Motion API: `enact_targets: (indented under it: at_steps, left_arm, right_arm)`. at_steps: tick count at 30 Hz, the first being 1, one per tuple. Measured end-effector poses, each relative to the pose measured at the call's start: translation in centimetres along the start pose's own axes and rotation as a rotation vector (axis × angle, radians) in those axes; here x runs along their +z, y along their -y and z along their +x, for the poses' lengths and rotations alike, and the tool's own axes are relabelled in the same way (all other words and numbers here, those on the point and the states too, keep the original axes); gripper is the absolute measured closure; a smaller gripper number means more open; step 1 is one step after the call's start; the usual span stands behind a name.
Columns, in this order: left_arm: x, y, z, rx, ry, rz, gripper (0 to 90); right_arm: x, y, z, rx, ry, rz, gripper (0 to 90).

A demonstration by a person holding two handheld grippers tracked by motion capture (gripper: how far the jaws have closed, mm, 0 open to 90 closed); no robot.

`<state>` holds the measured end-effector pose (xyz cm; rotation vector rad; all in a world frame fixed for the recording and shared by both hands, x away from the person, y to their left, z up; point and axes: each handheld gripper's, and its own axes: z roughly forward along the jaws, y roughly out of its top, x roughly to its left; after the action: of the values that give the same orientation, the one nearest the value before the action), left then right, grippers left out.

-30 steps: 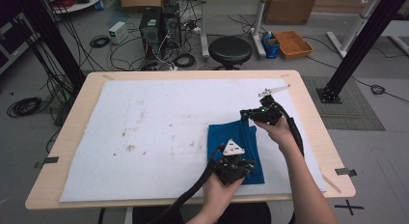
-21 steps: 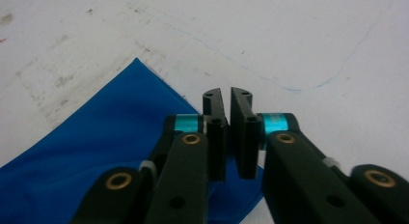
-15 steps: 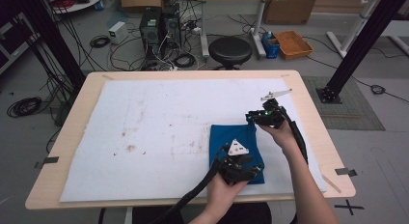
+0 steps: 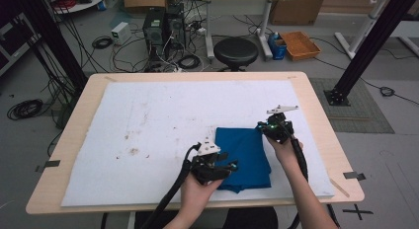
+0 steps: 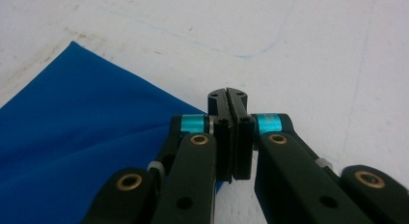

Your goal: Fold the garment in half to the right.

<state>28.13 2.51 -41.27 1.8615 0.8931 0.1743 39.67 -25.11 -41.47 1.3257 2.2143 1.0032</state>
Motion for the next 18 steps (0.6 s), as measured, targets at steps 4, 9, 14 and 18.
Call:
enact_targets:
  at_steps: [4, 9, 14, 18]
  left_arm:
    - [-1.5, 0.0, 1.1, 0.001, -0.025, -0.013, 52.6]
    - [-3.0, 0.1, 2.0, 0.008, -0.049, -0.024, 50.5]
    - [-5.7, 0.4, 3.4, 0.035, -0.087, -0.05, 48.2]
    - [-7.6, 0.7, 4.6, 0.029, -0.116, -0.07, 48.3]
  right_arm:
    - [-0.6, 0.8, -0.8, 0.065, 0.012, -0.013, 84.0]
    - [-1.8, 1.7, -1.2, 0.11, 0.015, -0.045, 70.8]
    - [-5.1, 4.1, -0.2, 0.165, -0.089, -0.079, 63.7]
    - [-7.4, 7.1, 1.5, 0.171, -0.156, -0.064, 60.2]
